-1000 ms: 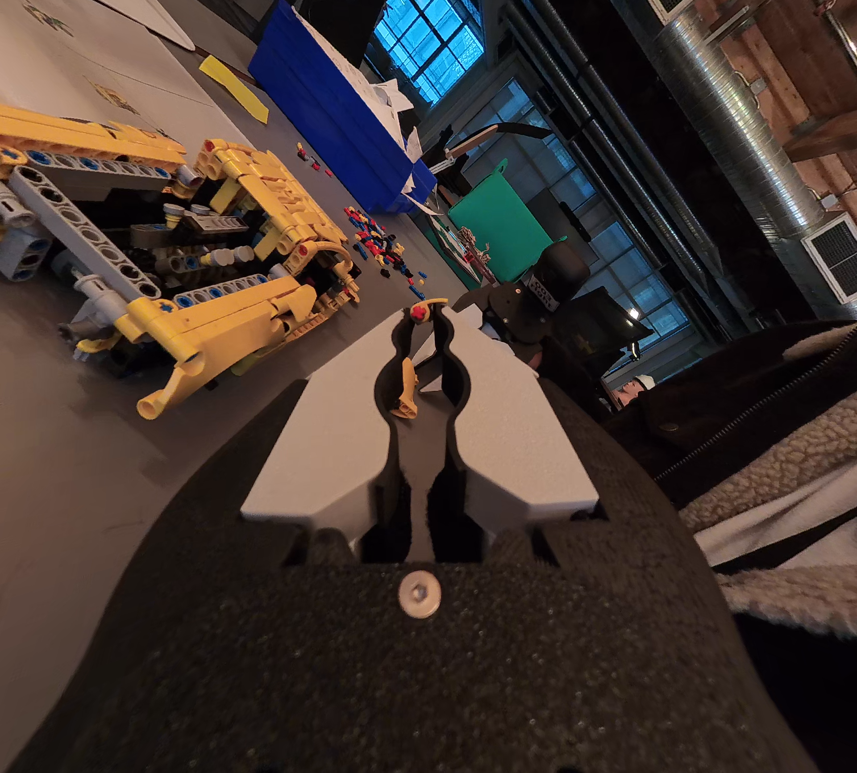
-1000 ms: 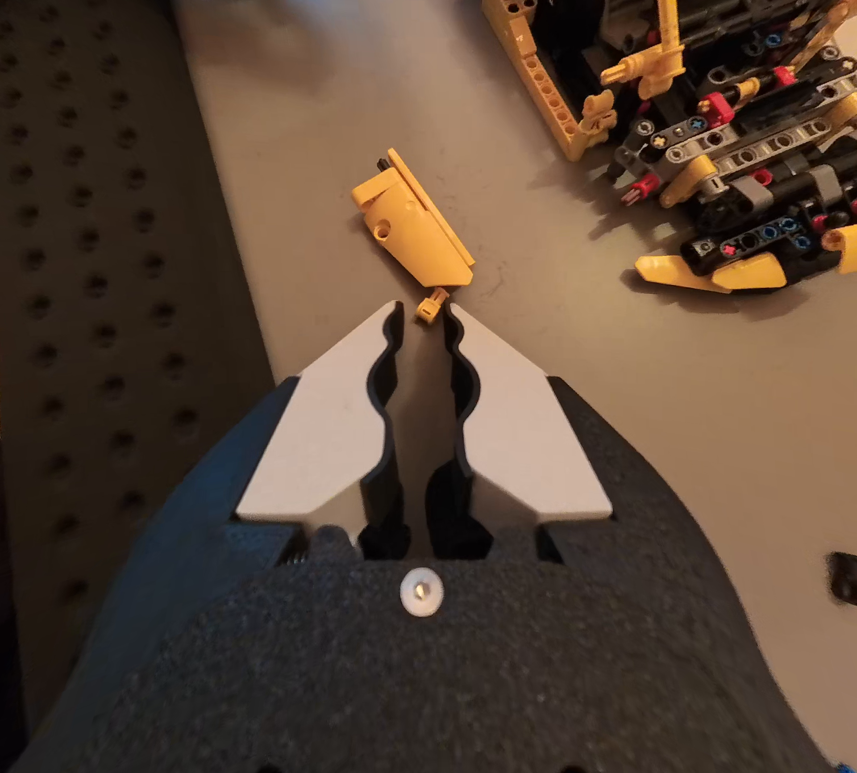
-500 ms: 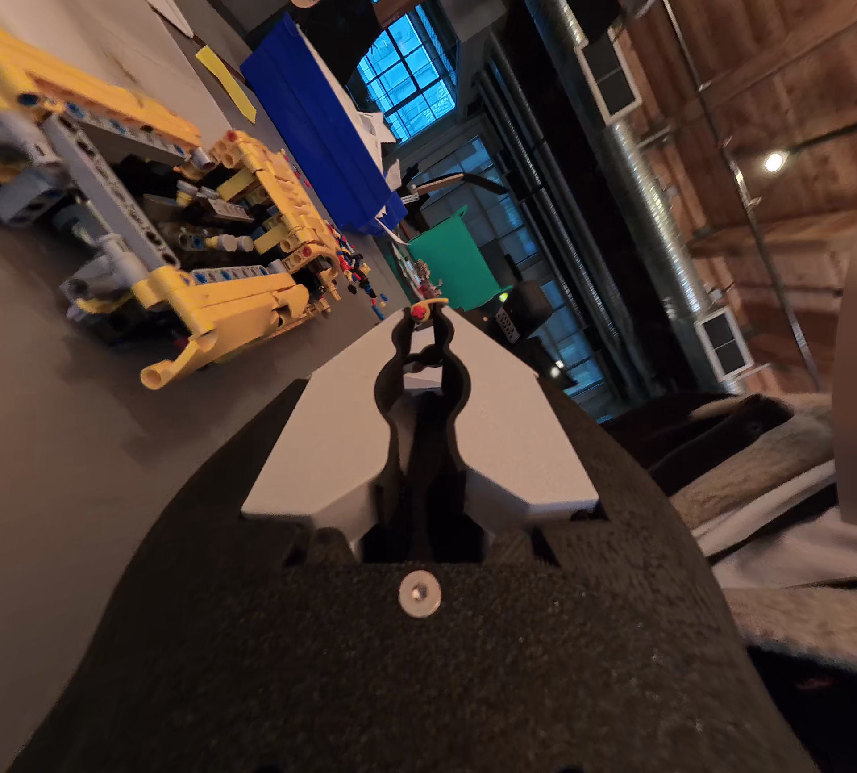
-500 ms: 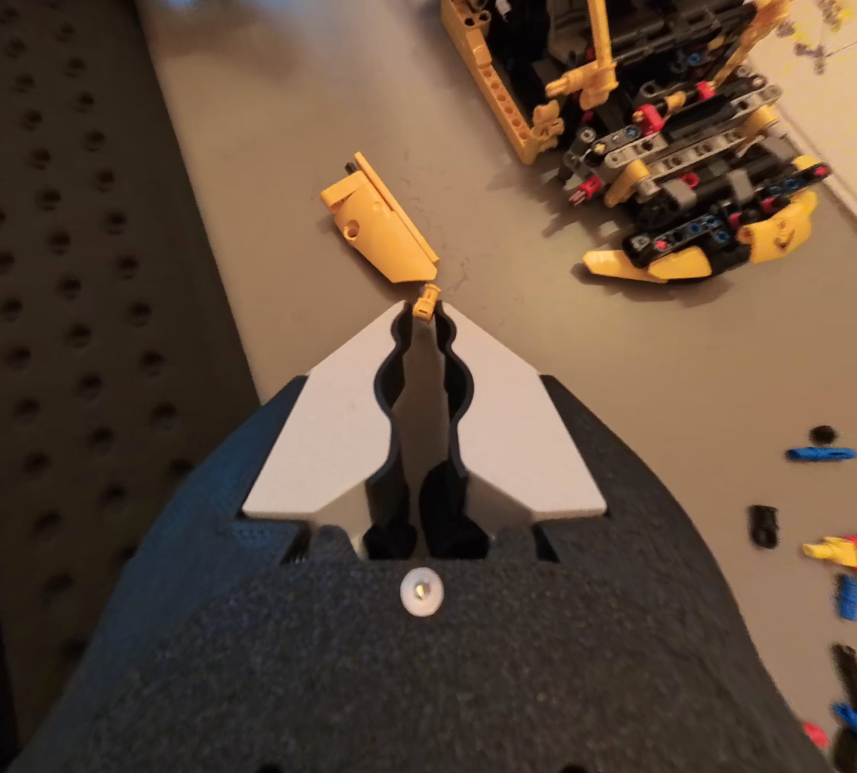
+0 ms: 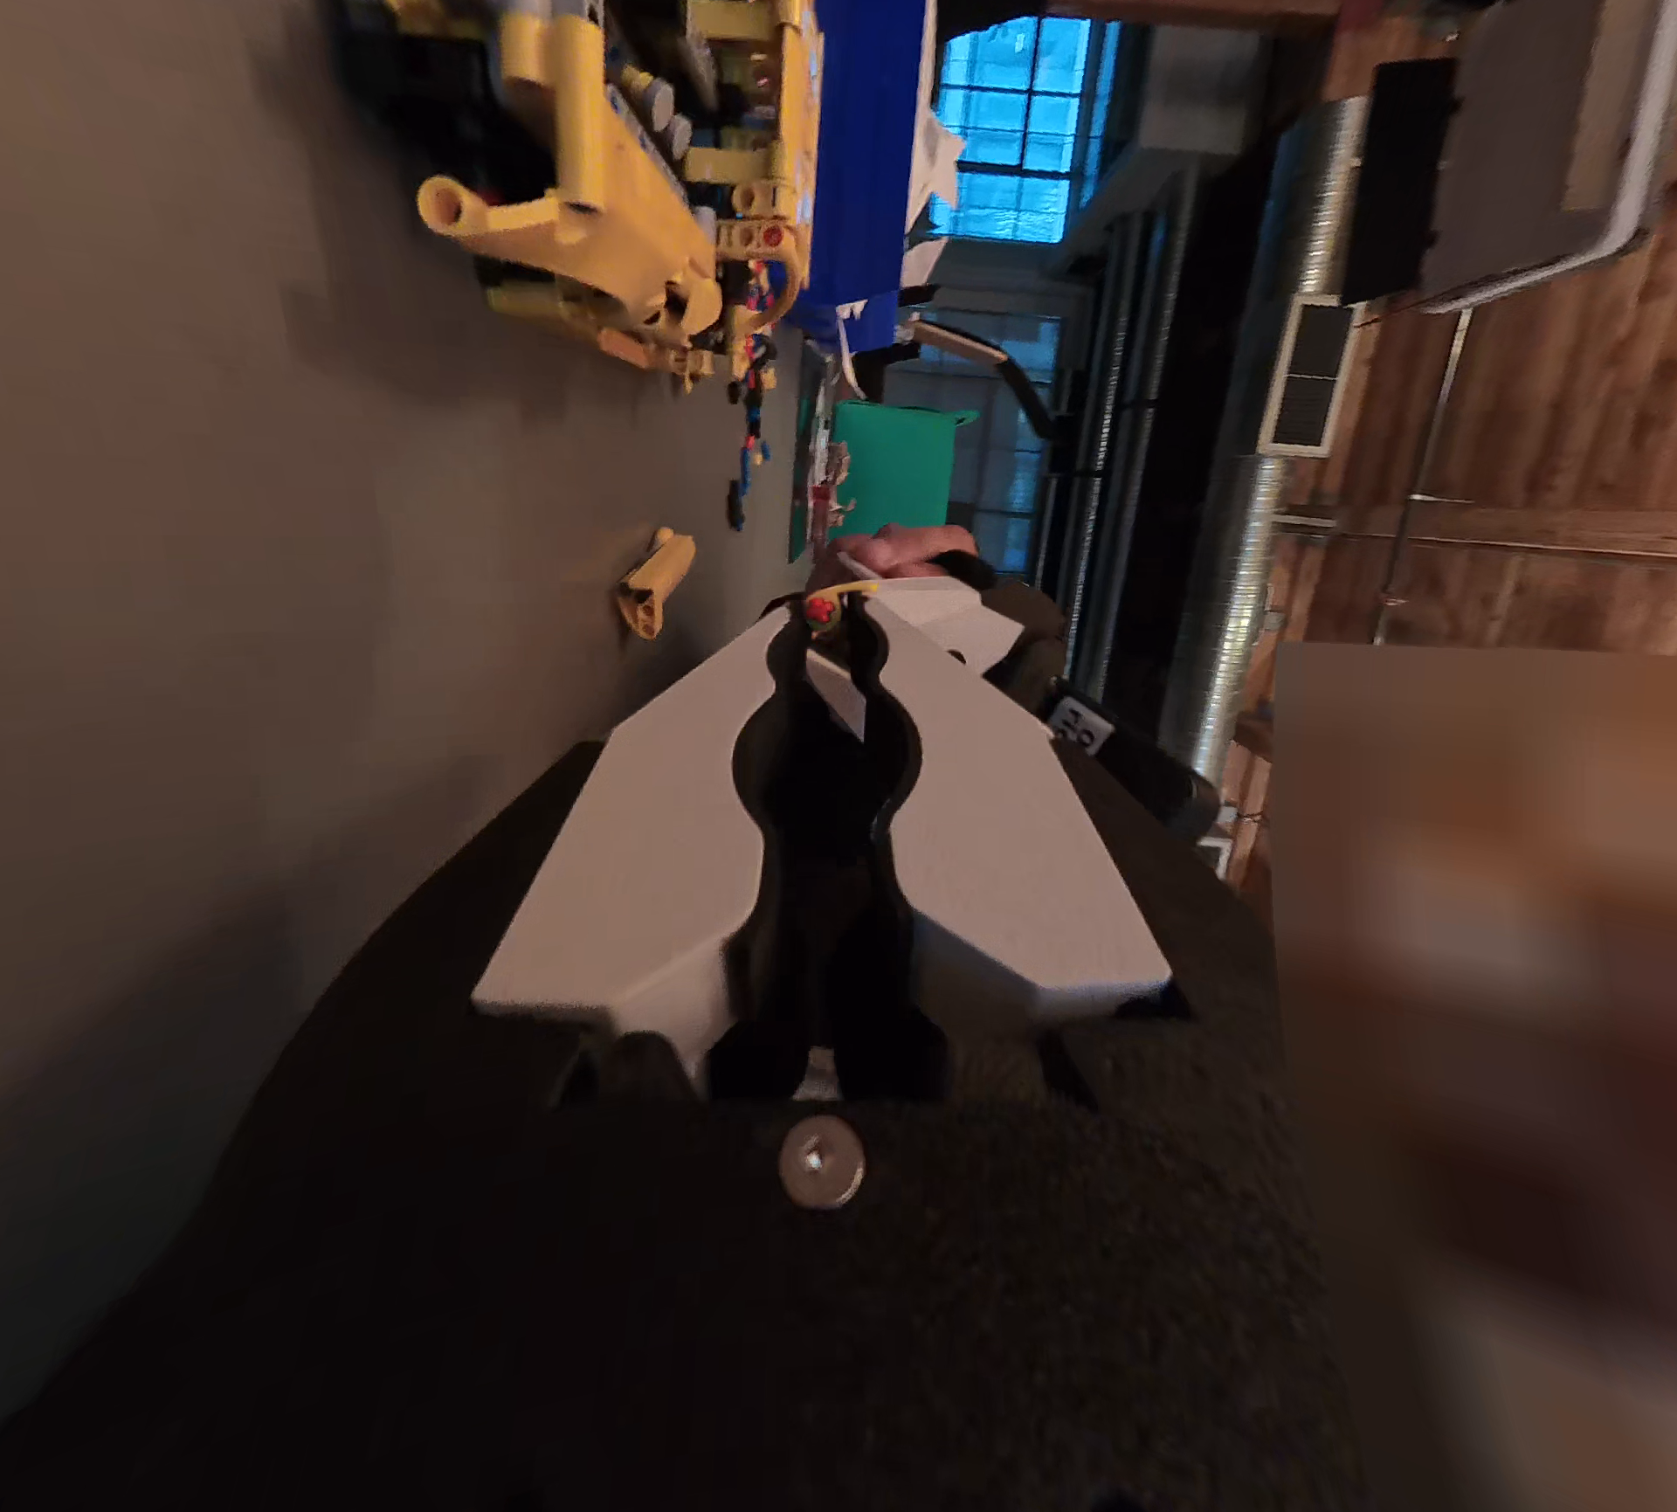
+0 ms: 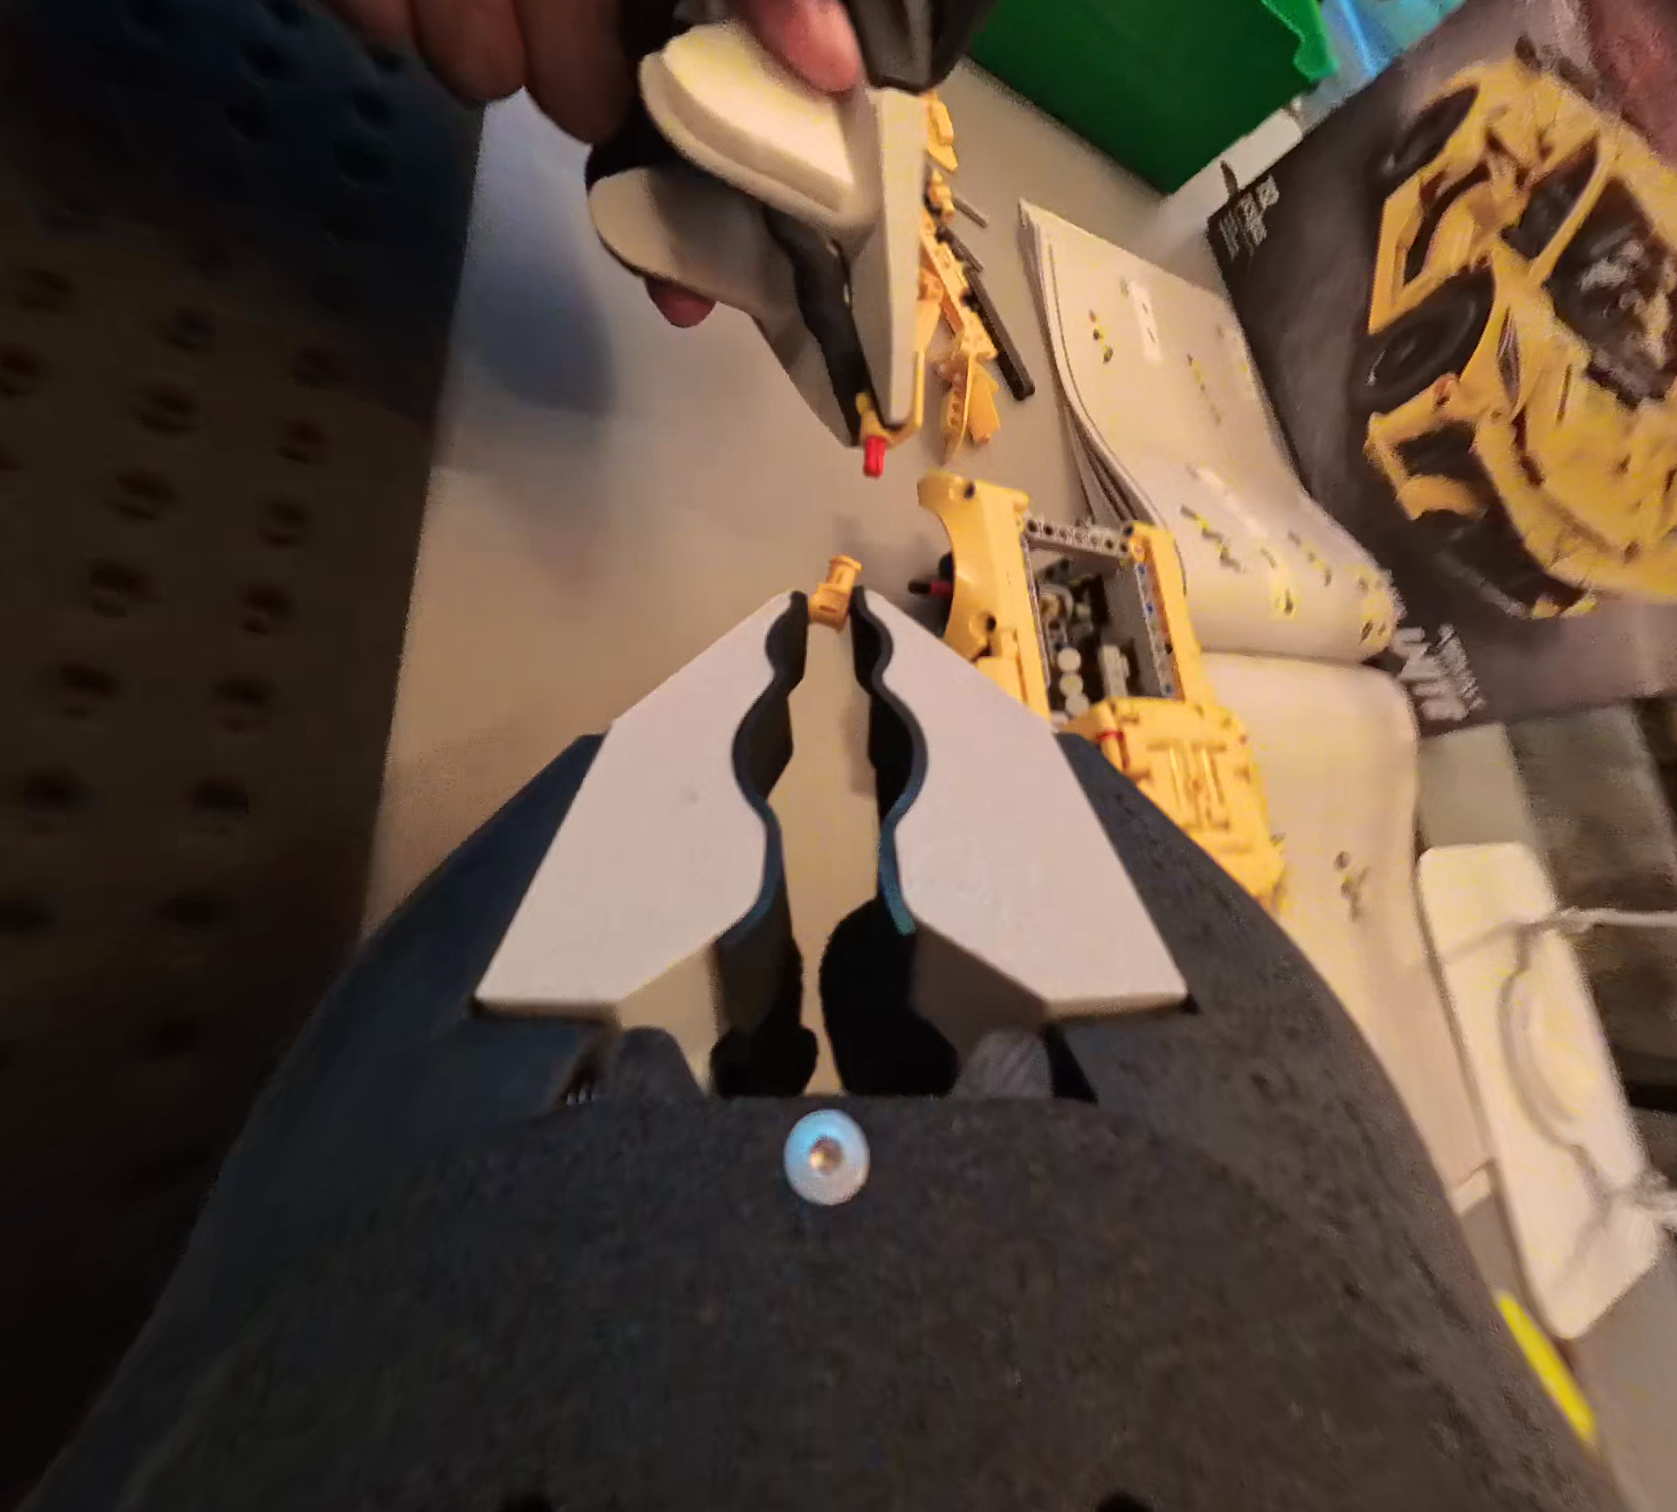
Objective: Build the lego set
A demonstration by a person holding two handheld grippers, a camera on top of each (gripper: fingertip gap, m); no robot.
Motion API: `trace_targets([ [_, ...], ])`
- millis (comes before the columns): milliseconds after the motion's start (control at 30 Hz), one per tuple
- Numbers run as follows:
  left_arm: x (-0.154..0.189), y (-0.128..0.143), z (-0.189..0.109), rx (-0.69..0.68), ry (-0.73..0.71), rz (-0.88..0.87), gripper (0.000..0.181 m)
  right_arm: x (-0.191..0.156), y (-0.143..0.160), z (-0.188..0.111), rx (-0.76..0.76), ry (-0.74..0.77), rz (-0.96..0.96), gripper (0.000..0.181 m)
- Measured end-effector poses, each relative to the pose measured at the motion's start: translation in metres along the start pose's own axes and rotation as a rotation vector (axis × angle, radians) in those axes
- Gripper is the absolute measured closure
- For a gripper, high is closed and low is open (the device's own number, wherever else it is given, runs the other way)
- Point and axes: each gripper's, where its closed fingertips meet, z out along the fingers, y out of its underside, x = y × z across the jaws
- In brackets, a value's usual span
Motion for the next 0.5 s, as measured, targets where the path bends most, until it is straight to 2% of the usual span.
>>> trace_targets([
  [233,-0.014,0.005,-0.005,0.010,-0.102,-0.057,0.172,-0.007,-0.003,0.014,-0.032,0.155,-0.258,0.173],
  [500,-0.017,0.005,0.000,0.011,-0.147,-0.041,0.172,-0.010,0.001,0.020,-0.074,0.177,-0.306,0.173],
])
